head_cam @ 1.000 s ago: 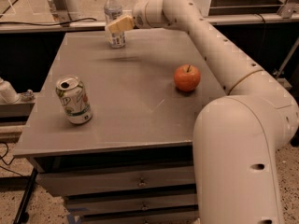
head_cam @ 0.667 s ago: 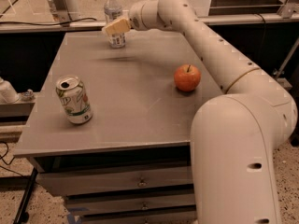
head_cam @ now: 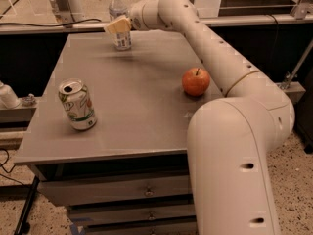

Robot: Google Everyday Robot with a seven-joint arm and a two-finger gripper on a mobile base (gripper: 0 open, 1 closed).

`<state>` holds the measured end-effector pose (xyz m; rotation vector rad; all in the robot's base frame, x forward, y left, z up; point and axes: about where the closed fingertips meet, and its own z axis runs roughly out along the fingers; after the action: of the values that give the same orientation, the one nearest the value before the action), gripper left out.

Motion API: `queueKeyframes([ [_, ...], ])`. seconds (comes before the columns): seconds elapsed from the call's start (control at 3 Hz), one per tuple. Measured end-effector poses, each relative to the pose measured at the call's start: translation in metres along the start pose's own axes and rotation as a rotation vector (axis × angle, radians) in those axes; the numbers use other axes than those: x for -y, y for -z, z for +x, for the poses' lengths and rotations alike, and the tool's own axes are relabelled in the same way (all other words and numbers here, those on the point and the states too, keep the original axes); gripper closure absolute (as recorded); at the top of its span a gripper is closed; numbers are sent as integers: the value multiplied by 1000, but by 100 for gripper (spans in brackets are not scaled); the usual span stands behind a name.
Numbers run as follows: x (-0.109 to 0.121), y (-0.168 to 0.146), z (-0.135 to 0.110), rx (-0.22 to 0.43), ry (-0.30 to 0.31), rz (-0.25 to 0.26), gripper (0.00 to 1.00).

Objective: Move blue plastic bottle near apple

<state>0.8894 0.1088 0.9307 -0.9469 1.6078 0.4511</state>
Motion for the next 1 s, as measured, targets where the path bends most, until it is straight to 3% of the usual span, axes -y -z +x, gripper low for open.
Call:
queueKeyframes([
  [0.67,9,3,3,5,-8,44,65],
  [1.0,16,26,-1,11,-16,93,88],
])
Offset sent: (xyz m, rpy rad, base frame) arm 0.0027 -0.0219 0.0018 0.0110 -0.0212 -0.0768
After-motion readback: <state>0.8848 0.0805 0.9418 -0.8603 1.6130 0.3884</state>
